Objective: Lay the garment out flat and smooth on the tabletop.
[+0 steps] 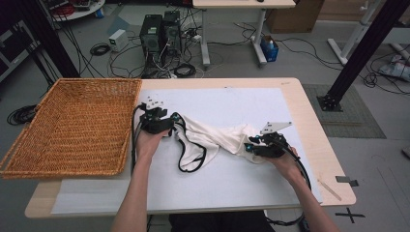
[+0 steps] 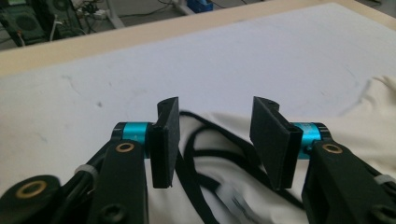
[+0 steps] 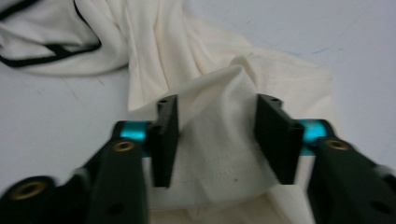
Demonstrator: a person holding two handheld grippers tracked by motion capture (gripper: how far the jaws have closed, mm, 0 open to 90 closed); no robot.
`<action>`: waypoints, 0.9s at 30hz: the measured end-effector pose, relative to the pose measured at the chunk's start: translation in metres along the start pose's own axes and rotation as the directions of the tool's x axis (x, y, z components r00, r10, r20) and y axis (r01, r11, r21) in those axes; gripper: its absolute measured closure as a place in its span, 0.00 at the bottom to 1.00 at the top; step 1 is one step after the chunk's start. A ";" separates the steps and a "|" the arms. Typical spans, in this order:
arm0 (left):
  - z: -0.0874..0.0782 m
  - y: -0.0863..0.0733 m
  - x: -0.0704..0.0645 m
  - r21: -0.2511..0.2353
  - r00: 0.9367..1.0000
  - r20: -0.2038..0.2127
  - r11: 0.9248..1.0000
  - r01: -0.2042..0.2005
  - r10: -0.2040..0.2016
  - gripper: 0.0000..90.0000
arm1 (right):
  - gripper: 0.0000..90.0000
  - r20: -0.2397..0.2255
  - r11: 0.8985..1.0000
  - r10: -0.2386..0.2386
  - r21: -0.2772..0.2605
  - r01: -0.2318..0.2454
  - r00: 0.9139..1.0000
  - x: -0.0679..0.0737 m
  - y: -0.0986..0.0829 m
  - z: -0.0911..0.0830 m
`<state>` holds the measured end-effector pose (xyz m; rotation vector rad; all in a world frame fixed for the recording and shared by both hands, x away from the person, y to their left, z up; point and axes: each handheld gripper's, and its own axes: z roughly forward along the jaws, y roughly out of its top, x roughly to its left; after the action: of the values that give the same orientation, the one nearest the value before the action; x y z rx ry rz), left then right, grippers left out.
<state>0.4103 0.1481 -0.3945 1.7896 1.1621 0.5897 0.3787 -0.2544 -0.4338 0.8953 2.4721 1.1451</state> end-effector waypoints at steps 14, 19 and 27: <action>-0.015 -0.056 -0.045 0.061 0.991 0.132 0.998 -0.001 -0.007 0.53 | 0.83 0.346 0.969 0.246 -0.096 -0.227 0.905 -0.106 0.012 -0.025; -0.004 -0.072 -0.055 0.151 0.983 0.185 0.988 -0.035 0.007 0.71 | 0.53 0.282 0.962 0.264 -0.141 -0.232 0.922 -0.088 0.013 -0.036; -0.024 -0.075 -0.036 0.145 0.998 0.067 0.989 -0.007 -0.003 0.95 | 0.48 0.114 0.993 0.081 -0.091 -0.071 0.990 -0.043 0.021 -0.017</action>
<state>0.3404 0.1381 -0.4455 1.9194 1.1831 0.4523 0.4131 -0.2813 -0.4072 1.0094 2.2946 1.1782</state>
